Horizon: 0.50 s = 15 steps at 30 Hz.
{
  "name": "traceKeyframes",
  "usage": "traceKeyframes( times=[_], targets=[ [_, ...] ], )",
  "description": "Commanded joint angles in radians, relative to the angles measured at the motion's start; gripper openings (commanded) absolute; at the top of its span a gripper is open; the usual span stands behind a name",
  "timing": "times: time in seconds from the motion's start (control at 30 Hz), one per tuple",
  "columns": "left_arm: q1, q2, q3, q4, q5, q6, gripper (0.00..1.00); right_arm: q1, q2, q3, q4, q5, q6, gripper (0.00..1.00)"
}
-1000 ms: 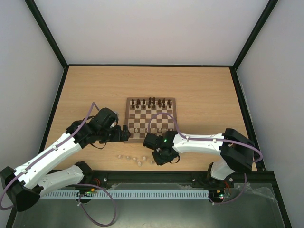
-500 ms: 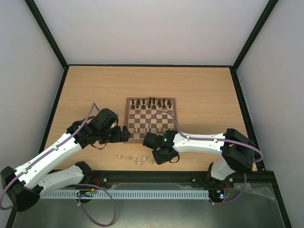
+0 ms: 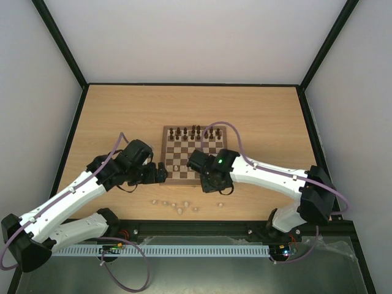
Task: Set up the chess pieces on the board
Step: Pick up the chess piece at the center of the board, then place the chess piece on the chessboard.
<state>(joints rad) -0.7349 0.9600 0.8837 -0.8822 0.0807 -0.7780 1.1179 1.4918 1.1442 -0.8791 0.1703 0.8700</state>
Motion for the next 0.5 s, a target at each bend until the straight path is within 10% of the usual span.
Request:
traceKeyframes(
  times=[0.0,0.47],
  targets=[
    [-0.003,0.012,0.029,-0.021,-0.007,0.005,0.99,-0.091,-0.037,-0.001,-0.112,0.028,-0.003,0.05],
    [-0.003,0.045,0.04,-0.008,-0.005,0.013,0.99,-0.222,0.102,0.076,-0.072,0.001,-0.132,0.06]
  ],
)
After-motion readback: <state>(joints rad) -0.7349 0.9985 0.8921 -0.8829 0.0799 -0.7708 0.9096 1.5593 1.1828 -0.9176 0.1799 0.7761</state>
